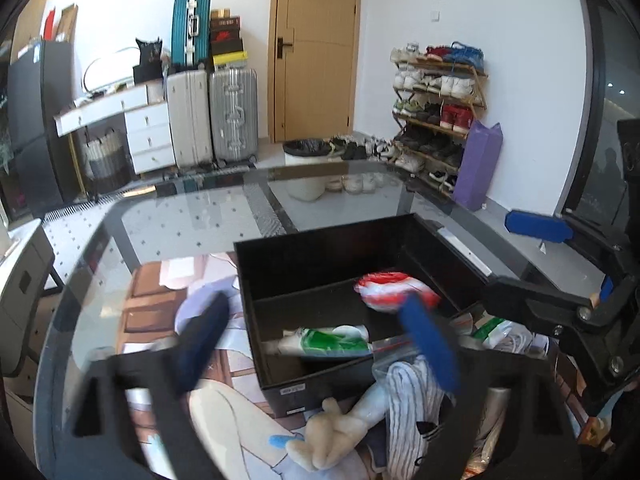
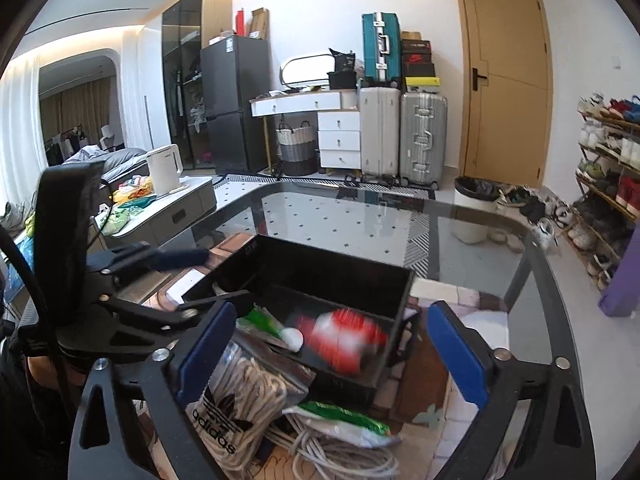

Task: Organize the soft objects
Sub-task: 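Open both tools to drop the packets into the black box, then withdraw both open tools from the box back toward the table items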

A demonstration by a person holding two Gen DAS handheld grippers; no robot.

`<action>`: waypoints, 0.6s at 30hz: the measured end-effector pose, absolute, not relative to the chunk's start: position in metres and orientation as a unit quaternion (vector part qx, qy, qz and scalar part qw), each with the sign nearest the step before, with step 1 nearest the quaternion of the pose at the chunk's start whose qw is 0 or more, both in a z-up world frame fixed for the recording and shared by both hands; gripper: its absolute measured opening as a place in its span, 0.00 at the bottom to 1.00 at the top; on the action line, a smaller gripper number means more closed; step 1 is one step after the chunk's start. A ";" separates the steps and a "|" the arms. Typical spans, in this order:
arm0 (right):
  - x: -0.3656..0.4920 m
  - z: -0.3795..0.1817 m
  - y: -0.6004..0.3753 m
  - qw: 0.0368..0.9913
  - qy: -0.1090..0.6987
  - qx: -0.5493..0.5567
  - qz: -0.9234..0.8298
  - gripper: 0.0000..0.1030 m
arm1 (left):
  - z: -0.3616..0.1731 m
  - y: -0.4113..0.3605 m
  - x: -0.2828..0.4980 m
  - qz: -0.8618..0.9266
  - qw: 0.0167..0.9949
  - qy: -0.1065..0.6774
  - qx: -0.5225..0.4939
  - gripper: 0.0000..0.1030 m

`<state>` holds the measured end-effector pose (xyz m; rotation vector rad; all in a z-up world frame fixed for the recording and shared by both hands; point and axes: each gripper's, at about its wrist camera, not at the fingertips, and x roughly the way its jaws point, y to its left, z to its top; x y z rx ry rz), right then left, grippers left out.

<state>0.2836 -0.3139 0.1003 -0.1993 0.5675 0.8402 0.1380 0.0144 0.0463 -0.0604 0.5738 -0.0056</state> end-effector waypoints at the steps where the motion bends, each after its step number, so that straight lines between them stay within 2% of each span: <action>1: 0.282 0.100 -0.317 0.870 0.272 -0.093 0.401 0.98 | 0.048 0.015 0.135 -0.003 0.961 0.277 -0.029 0.97; 18: 0.251 0.093 -0.330 0.867 0.276 -0.092 0.404 0.99 | 0.047 0.021 0.093 0.030 0.962 0.270 -0.007 0.98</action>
